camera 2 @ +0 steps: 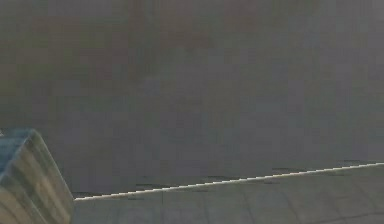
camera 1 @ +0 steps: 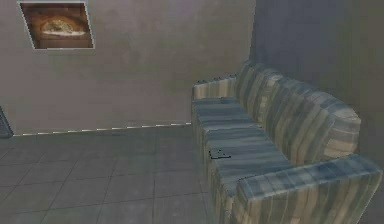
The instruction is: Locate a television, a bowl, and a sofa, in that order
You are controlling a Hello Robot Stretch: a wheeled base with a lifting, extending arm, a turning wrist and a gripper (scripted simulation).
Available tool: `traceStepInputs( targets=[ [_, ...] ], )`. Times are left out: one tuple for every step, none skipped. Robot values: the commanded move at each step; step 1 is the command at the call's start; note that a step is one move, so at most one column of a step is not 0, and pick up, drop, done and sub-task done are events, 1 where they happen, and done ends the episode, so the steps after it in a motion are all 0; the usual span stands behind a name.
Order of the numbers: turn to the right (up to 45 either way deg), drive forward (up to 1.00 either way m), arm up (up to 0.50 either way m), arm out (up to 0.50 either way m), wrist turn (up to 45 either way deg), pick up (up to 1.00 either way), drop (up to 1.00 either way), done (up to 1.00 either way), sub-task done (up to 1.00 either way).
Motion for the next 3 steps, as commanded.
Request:
traceStepInputs(
  targets=[
    [0.0, 0.05, 0.00, 0.00, 0.0, 0.00, 0.00, 0.00, 0.00],
    [15.0, 0.00, 0.00, 0.00, 0.0, 0.00, 0.00, 0.00, 0.00],
    [0.0, 0.00, 0.00, 0.00, 0.0, 0.00, 0.00, 1.00, 0.00]
  ],
)
